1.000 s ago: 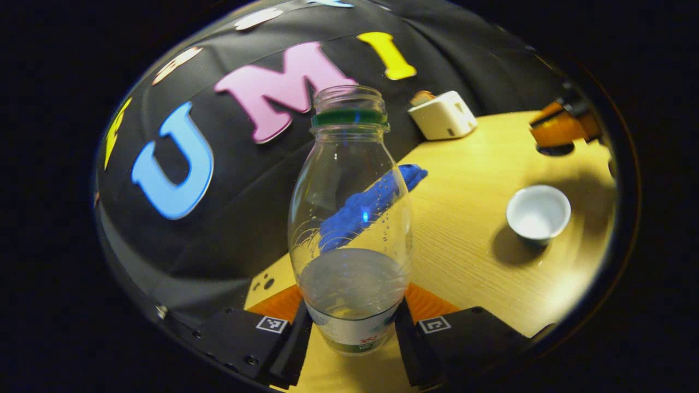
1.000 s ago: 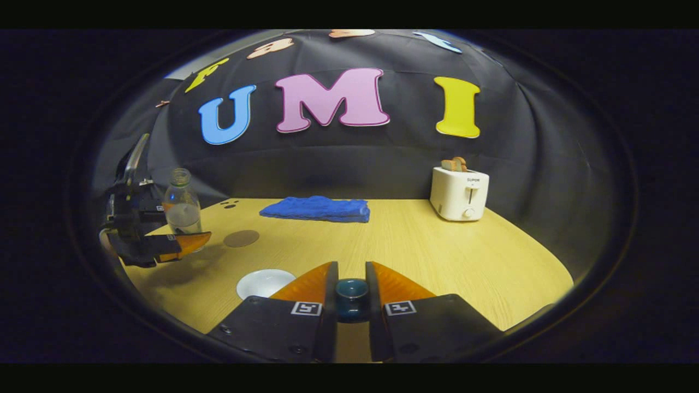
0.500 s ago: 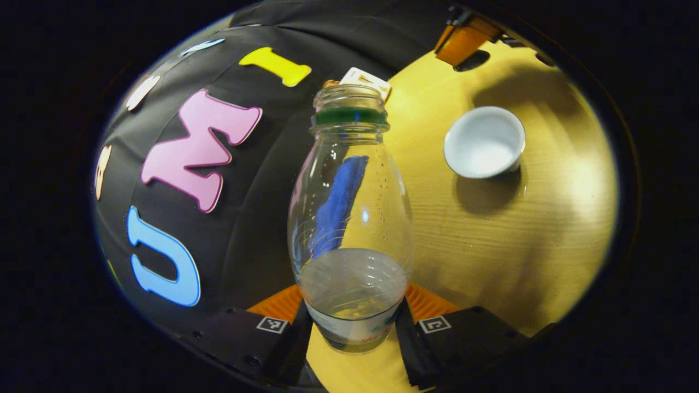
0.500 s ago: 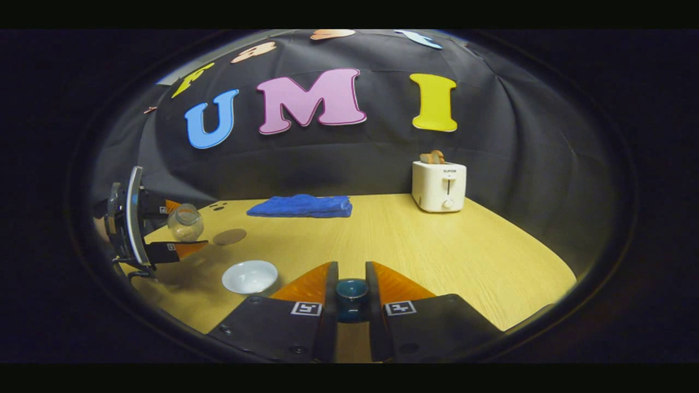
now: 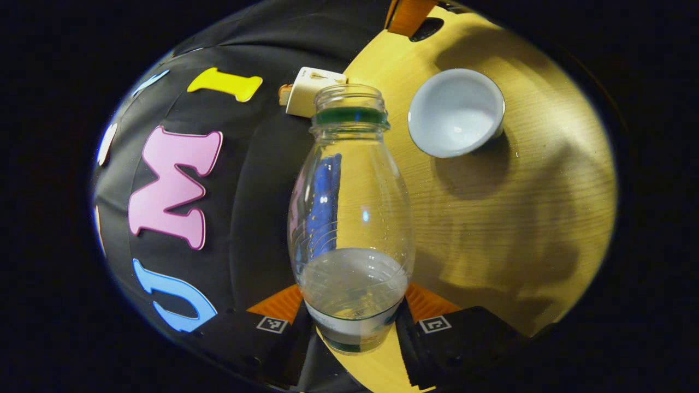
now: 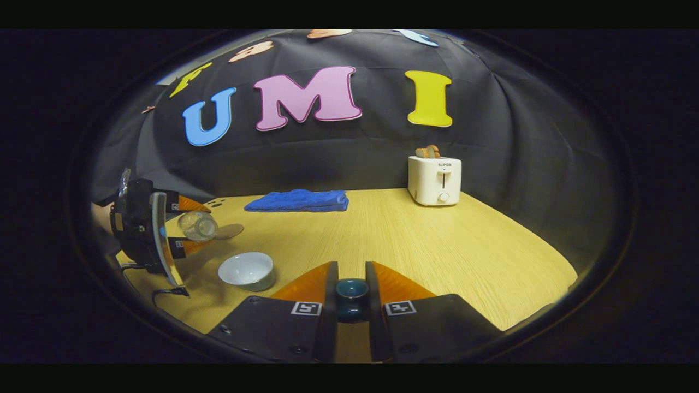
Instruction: Open the teacup lid with one hand, grasp the water bottle and pour water into the teacup with the other hand; after pouring, place the water bottle on the coaster and then close the teacup lid.
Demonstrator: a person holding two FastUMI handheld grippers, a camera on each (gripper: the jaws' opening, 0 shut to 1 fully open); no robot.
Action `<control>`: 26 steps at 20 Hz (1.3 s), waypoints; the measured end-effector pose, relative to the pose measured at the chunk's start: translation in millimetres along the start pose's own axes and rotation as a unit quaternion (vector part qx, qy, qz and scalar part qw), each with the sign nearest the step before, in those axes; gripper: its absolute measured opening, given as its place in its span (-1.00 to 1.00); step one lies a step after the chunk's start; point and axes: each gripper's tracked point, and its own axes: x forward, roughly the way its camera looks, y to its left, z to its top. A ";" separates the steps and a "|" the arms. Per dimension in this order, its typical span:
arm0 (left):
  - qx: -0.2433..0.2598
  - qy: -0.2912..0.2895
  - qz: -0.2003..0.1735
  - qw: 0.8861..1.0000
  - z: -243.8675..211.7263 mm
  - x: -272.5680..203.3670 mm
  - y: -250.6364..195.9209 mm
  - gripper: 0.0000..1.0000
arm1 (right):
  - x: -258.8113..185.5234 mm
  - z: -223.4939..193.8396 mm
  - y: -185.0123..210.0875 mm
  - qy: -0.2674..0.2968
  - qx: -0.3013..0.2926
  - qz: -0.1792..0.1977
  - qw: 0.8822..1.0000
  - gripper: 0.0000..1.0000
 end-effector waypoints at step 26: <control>0.254 -0.005 0.000 0.967 15.4 22.4 22.1 0.44 | -8.0 -13.5 -5.1 0.020 -0.019 0.025 0.999 -0.46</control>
